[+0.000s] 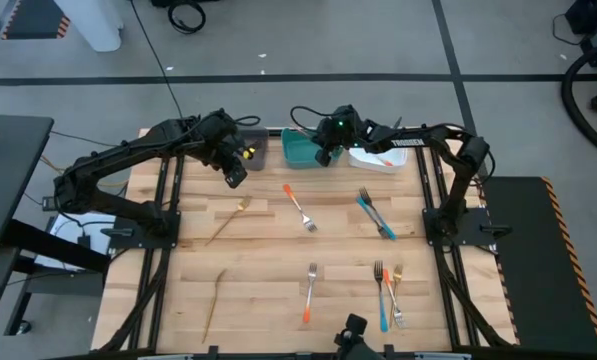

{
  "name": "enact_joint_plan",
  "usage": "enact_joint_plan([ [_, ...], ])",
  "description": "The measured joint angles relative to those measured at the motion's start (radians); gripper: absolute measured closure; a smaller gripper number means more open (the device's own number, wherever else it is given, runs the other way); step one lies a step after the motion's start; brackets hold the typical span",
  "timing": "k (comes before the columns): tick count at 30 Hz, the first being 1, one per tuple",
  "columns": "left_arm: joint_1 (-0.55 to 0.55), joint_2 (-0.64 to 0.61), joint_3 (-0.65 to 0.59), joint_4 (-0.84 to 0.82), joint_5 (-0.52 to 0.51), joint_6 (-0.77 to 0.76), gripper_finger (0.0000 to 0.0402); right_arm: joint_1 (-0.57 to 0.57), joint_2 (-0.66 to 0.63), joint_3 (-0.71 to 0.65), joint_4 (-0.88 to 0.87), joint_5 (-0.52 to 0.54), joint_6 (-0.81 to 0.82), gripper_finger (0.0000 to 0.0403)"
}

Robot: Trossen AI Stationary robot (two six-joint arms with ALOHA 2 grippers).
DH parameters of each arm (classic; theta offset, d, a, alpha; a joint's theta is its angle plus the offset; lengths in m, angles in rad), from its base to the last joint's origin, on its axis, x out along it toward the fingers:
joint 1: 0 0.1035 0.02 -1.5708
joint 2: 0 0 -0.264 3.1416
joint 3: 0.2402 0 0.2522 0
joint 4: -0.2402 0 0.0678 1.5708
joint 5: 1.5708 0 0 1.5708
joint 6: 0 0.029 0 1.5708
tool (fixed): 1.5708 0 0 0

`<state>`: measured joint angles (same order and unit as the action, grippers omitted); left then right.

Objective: Sort silverware by color (type)
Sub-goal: Put the gold fork into the green bin, then put the orange fork into the white bin

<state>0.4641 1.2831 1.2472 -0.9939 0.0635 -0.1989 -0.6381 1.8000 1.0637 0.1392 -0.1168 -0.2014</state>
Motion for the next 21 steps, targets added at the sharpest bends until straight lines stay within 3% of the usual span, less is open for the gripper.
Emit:
enact_joint_plan([
  [13, -0.004, 0.000, 0.000, -0.065, 0.001, -0.035, 0.0315, 0.003, -0.016, 0.000, 0.015, 0.046, 0.073, 0.0285],
  [21, -0.057, -0.002, -0.030, -0.092, 0.000, -0.121, 0.0315, 0.025, -0.211, 0.001, -0.047, 0.049, 0.086, 0.0273],
])
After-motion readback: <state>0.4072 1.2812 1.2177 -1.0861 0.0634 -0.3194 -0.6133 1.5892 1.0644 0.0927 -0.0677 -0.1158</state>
